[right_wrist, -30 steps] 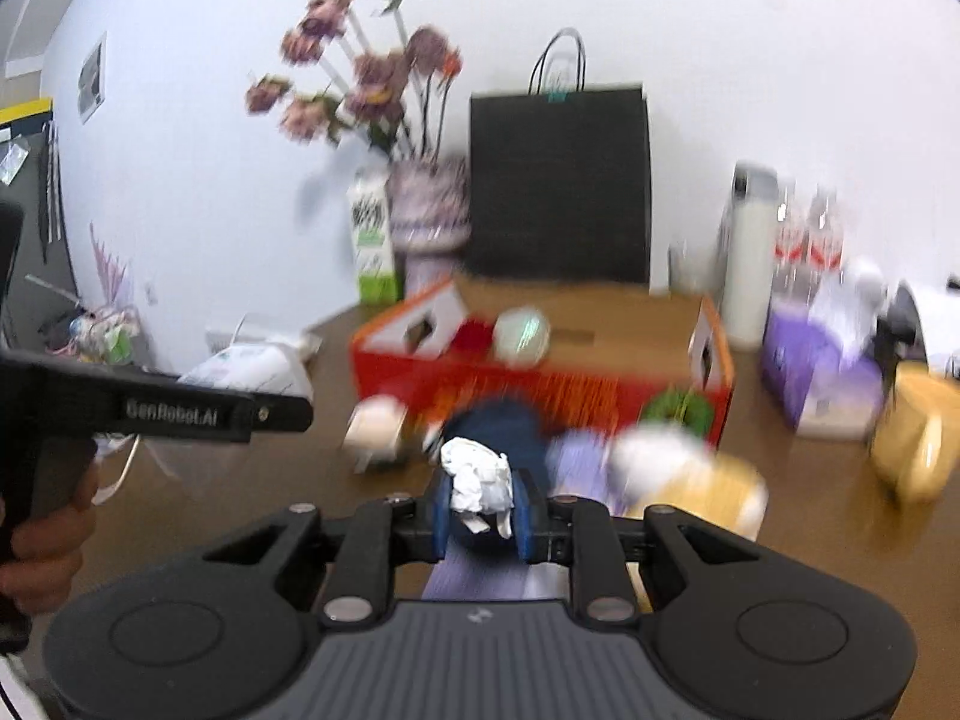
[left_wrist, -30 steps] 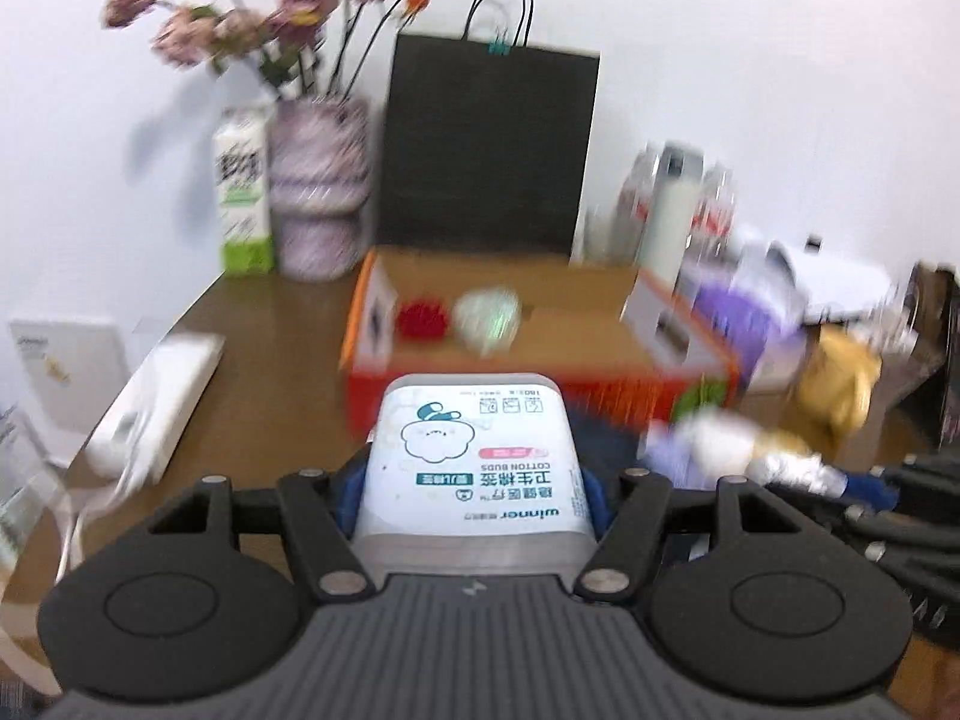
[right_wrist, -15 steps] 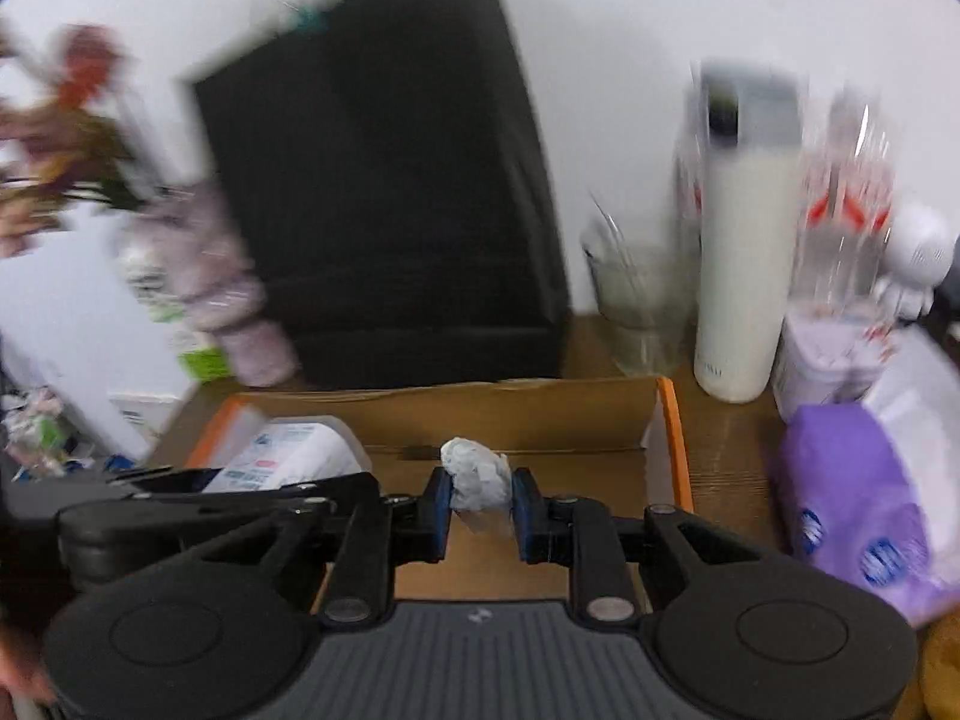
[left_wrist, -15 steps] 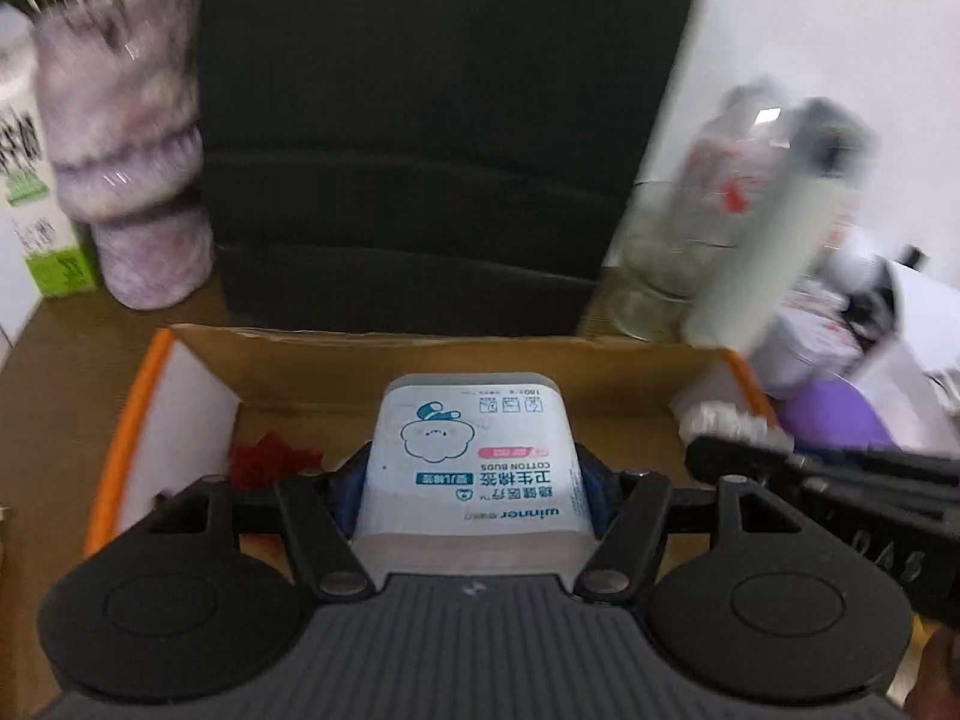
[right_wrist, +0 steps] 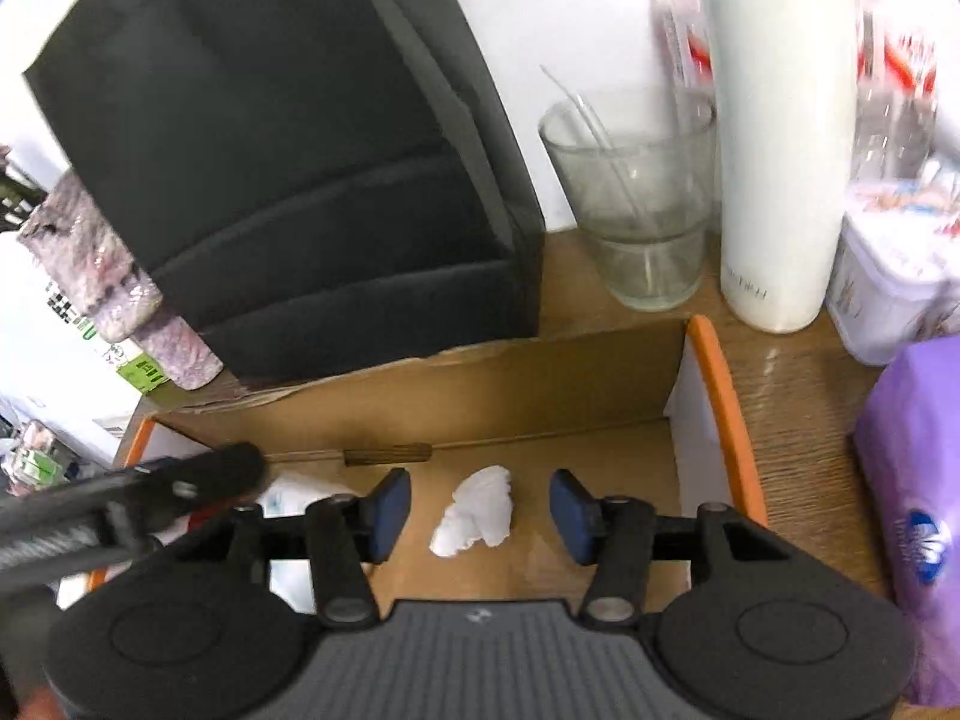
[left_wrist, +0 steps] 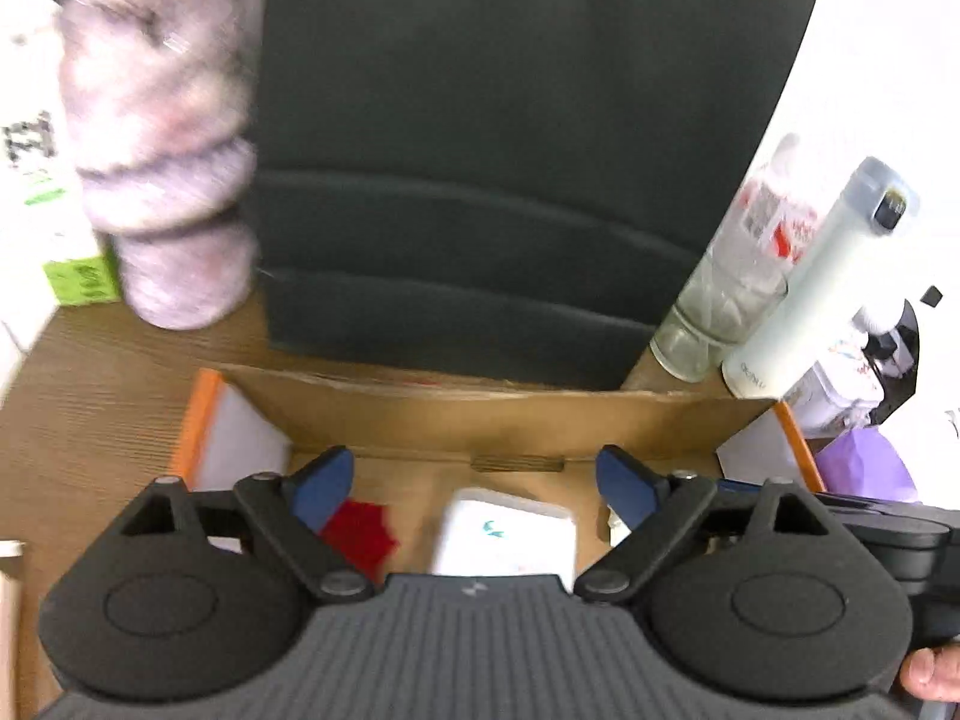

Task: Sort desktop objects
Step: 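Lift both items into the cardboard box and open both tools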

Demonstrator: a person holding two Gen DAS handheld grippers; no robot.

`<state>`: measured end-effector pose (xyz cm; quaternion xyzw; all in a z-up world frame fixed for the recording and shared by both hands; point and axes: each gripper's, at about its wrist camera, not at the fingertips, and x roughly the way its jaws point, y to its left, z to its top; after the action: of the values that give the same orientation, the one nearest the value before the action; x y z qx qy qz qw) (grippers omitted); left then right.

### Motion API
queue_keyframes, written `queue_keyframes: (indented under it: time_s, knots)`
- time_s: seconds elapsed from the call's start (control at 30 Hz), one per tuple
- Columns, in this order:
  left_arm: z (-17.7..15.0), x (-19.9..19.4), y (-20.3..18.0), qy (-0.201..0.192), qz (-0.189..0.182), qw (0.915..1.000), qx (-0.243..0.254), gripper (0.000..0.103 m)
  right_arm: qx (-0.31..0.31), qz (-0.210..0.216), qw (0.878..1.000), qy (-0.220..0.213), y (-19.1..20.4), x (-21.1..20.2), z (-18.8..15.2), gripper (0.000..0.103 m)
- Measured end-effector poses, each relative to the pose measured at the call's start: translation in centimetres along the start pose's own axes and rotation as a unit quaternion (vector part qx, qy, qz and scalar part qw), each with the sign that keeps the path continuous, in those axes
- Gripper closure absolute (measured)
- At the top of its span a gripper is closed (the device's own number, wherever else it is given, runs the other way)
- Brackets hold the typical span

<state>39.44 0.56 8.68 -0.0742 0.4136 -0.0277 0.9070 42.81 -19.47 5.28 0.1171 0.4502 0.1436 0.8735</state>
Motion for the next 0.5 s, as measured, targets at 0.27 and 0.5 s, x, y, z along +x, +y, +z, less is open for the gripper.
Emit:
queue_keyframes:
  time_s: [0.27,0.5]
  knots:
    - [-5.1,-8.0,0.6,-0.029,0.056,0.9975,0.030,0.007,-0.067,-0.040,0.997,-0.018,2.6,-6.7,-4.8,0.036]
    - [-15.6,-16.7,1.9,-0.092,0.047,0.9945,0.019,0.002,-0.101,-0.034,0.990,-0.090,4.1,-14.9,-14.3,0.026]
